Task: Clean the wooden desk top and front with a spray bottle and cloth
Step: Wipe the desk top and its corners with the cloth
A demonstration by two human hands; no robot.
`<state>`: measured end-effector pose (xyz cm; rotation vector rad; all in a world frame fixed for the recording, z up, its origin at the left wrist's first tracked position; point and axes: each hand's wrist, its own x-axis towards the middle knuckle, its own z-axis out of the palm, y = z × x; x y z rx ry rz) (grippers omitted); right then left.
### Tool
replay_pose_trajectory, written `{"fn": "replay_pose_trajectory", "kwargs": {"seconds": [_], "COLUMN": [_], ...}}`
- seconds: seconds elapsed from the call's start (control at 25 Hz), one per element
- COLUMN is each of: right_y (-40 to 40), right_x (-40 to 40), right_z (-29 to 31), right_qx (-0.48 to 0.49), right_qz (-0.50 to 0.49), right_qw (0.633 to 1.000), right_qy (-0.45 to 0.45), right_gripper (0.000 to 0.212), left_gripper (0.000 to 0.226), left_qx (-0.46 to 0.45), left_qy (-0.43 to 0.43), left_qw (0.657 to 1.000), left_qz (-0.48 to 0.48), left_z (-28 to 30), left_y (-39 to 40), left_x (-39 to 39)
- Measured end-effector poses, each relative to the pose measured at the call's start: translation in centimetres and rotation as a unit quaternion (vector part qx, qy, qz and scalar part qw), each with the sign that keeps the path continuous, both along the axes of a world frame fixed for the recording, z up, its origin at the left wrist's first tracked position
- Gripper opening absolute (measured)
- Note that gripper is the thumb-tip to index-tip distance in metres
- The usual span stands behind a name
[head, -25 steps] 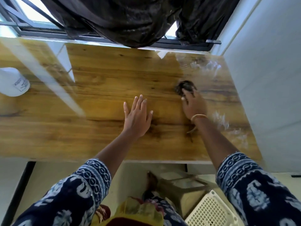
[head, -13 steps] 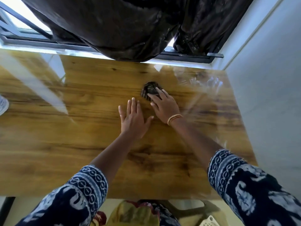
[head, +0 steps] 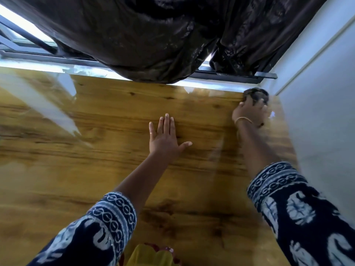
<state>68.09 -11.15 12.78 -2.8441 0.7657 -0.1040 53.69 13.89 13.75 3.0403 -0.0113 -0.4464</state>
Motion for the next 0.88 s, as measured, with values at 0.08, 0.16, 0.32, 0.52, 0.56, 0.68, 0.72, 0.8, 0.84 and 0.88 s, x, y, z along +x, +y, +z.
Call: {"fn": "replay_pose_trajectory", "kwargs": {"seconds": [0.08,0.16,0.32,0.52,0.56,0.68,0.72,0.8,0.84,0.88], "right_y": [5.9,12.9,18.1,5.4,1.9,-5.6,-6.2,-4.2,-2.2,0.2], "right_x": [0.9,1.3,2.0,4.7,5.0,3.6,3.2,2.8,2.6,2.1], "right_z": [-0.1,-0.2,0.4,-0.4,-0.6,-0.5,-0.5,-0.6,-0.5,-0.5], "right_qx": [-0.001,0.009,0.005,0.009,0.002,0.000,-0.002,-0.013,-0.013,-0.014], "right_qz": [0.122,0.285,0.502,0.375,0.317,0.160,0.113,0.062,0.077,0.121], "right_qw": [0.992,0.958,0.865,0.922,0.944,0.985,0.992,0.996,0.995,0.990], "right_qy": [-0.025,-0.038,0.000,-0.092,-0.087,-0.058,-0.057,-0.059,-0.065,-0.074], "right_gripper": [0.045,0.043,0.044,0.040,0.041,0.044,0.044,0.043,0.042,0.043], "left_gripper": [0.103,0.103,0.103,0.108,0.109,0.109,0.109,0.109,0.109,0.109], "left_qx": [0.023,0.046,0.071,0.060,0.059,0.046,0.043,0.039,0.038,0.038], "left_qy": [0.013,0.028,0.091,0.152,0.155,0.157,0.155,0.152,0.155,0.161], "left_qw": [1.000,0.999,0.993,0.986,0.986,0.986,0.987,0.987,0.987,0.986], "left_qz": [-0.003,-0.001,0.009,0.019,0.019,0.025,0.026,0.028,0.031,0.036], "left_z": [0.0,0.3,1.1,1.6,1.6,1.5,1.5,1.7,1.9,2.1], "left_y": [-0.2,-0.5,-0.9,-1.0,-1.0,-0.9,-1.0,-1.0,-1.0,-1.1], "left_x": [0.4,0.7,1.5,2.5,2.5,2.3,2.3,2.2,2.2,2.3]}}
